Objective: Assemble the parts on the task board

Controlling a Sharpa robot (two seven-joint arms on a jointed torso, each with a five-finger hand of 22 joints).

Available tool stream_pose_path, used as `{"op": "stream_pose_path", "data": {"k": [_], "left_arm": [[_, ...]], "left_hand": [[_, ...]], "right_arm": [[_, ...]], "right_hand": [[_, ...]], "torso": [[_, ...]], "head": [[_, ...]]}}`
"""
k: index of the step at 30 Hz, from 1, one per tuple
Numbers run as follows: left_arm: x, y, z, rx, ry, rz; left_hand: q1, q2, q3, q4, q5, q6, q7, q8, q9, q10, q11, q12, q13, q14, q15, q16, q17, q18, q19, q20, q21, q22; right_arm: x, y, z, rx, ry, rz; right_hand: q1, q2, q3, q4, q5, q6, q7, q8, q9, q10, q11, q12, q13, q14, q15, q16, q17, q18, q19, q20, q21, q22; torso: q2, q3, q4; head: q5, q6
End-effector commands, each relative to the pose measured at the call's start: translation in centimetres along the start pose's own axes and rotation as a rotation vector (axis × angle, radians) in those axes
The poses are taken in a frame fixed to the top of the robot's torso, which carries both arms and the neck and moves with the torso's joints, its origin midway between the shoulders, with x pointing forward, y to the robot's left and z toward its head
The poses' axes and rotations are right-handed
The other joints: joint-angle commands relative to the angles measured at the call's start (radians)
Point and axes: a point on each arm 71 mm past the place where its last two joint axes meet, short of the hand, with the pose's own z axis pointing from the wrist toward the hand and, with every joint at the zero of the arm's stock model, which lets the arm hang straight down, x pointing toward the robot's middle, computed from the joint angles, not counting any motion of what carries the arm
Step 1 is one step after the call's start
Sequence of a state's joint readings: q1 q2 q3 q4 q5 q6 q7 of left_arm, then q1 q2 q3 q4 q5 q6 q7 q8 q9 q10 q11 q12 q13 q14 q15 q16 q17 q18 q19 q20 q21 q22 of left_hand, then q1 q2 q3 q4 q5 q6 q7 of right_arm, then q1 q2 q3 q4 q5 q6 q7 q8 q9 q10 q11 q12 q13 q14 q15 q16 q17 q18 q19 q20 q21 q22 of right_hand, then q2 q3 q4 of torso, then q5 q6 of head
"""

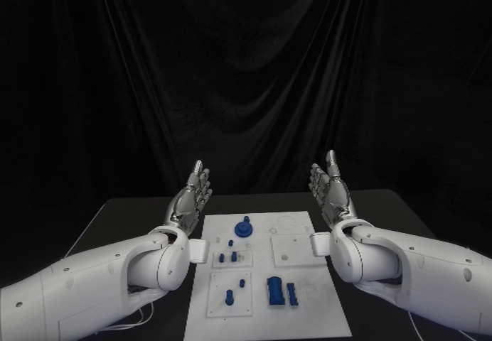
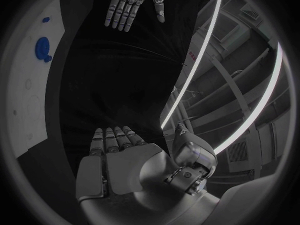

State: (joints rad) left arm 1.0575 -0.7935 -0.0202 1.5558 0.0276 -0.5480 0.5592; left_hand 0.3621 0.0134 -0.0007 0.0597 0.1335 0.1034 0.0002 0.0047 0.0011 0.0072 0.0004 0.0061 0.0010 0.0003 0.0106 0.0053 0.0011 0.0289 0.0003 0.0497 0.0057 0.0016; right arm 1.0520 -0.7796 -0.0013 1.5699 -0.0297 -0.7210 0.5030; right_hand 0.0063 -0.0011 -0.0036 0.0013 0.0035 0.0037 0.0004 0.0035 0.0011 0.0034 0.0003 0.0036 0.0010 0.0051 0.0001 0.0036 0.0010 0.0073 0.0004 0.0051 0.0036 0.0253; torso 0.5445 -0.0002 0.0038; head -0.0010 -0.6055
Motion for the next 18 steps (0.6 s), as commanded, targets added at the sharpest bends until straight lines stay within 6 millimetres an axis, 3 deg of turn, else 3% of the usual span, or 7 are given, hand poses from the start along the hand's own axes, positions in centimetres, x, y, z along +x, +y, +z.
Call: {"op": "stream_pose_path", "data": {"k": [1, 2, 6, 7, 18], "left_arm": [[-0.37, -0.09, -0.06, -0.014, -0.137, 0.098], [-0.30, -0.15, -0.05, -0.014, -0.144, 0.101], [-0.15, -0.29, -0.02, -0.014, -0.162, 0.107], [-0.15, -0.29, -0.02, -0.014, -0.162, 0.107], [-0.15, -0.29, -0.02, -0.014, -0.162, 0.107]], "left_hand": [[-0.115, -0.013, 0.001, -0.060, -0.043, -0.032, 0.000, -0.005, -0.001, -0.007, 0.000, -0.006, -0.001, 0.000, -0.011, -0.005, -0.001, -0.029, 0.000, -0.050, -0.006, -0.002], [-0.125, -0.013, 0.001, -0.060, -0.047, -0.103, 0.000, -0.005, -0.001, -0.007, 0.000, -0.006, -0.001, 0.000, -0.011, -0.005, -0.001, -0.029, 0.000, -0.050, -0.006, -0.002], [-0.165, -0.013, 0.001, -0.060, -0.061, -0.103, 0.000, -0.005, -0.001, -0.007, 0.000, -0.006, -0.001, 0.000, -0.011, -0.005, -0.001, -0.029, 0.000, -0.050, -0.006, -0.002], [-0.173, -0.013, 0.001, -0.060, -0.133, -0.103, 0.000, -0.005, -0.001, -0.007, 0.000, -0.006, -0.001, 0.000, -0.011, -0.005, -0.001, -0.029, 0.000, -0.050, -0.006, -0.002], [-0.242, -0.013, 0.001, -0.060, -0.133, -0.103, 0.000, -0.005, -0.001, -0.007, 0.000, -0.006, -0.001, 0.000, -0.011, -0.005, -0.001, -0.029, 0.000, -0.050, -0.006, -0.002]], "right_arm": [[-0.40, -0.07, -0.04, 0.004, -0.054, -0.004], [-0.40, -0.07, -0.04, 0.004, -0.054, -0.004], [-0.40, -0.07, -0.04, 0.004, -0.054, -0.004], [-0.40, -0.07, -0.04, 0.004, -0.054, -0.004], [-0.40, -0.07, -0.04, 0.004, -0.054, -0.004]], "right_hand": [[-0.006, 0.001, 0.004, -0.001, -0.004, -0.004, 0.000, -0.004, -0.001, -0.003, 0.000, -0.004, -0.001, -0.005, 0.000, -0.004, -0.001, -0.007, 0.000, -0.005, -0.004, -0.025], [-0.006, 0.001, 0.004, -0.001, -0.004, -0.004, 0.000, -0.004, -0.001, -0.003, 0.000, -0.004, -0.001, -0.005, 0.000, -0.004, -0.001, -0.007, 0.000, -0.005, -0.004, -0.025], [-0.006, 0.001, 0.004, -0.001, -0.004, -0.004, 0.000, -0.004, -0.001, -0.003, 0.000, -0.004, -0.001, -0.005, 0.000, -0.004, -0.001, -0.007, 0.000, -0.005, -0.004, -0.025], [-0.006, 0.001, 0.004, -0.001, -0.004, -0.004, 0.000, -0.004, -0.001, -0.003, 0.000, -0.004, -0.001, -0.005, 0.000, -0.004, -0.001, -0.007, 0.000, -0.005, -0.004, -0.025], [-0.006, 0.001, 0.004, -0.001, -0.004, -0.004, 0.000, -0.004, -0.001, -0.003, 0.000, -0.004, -0.001, -0.005, 0.000, -0.004, -0.001, -0.007, 0.000, -0.005, -0.004, -0.025]], "torso": [[0.000, 0.0002, -0.0038], [0.000, 0.0002, -0.0038], [0.000, 0.0002, -0.0038], [0.000, 0.0002, -0.0038], [0.000, 0.0002, -0.0038]], "head": [[0.001, 0.006], [0.001, 0.006], [0.001, 0.006], [0.001, 0.006], [0.001, 0.006]]}}
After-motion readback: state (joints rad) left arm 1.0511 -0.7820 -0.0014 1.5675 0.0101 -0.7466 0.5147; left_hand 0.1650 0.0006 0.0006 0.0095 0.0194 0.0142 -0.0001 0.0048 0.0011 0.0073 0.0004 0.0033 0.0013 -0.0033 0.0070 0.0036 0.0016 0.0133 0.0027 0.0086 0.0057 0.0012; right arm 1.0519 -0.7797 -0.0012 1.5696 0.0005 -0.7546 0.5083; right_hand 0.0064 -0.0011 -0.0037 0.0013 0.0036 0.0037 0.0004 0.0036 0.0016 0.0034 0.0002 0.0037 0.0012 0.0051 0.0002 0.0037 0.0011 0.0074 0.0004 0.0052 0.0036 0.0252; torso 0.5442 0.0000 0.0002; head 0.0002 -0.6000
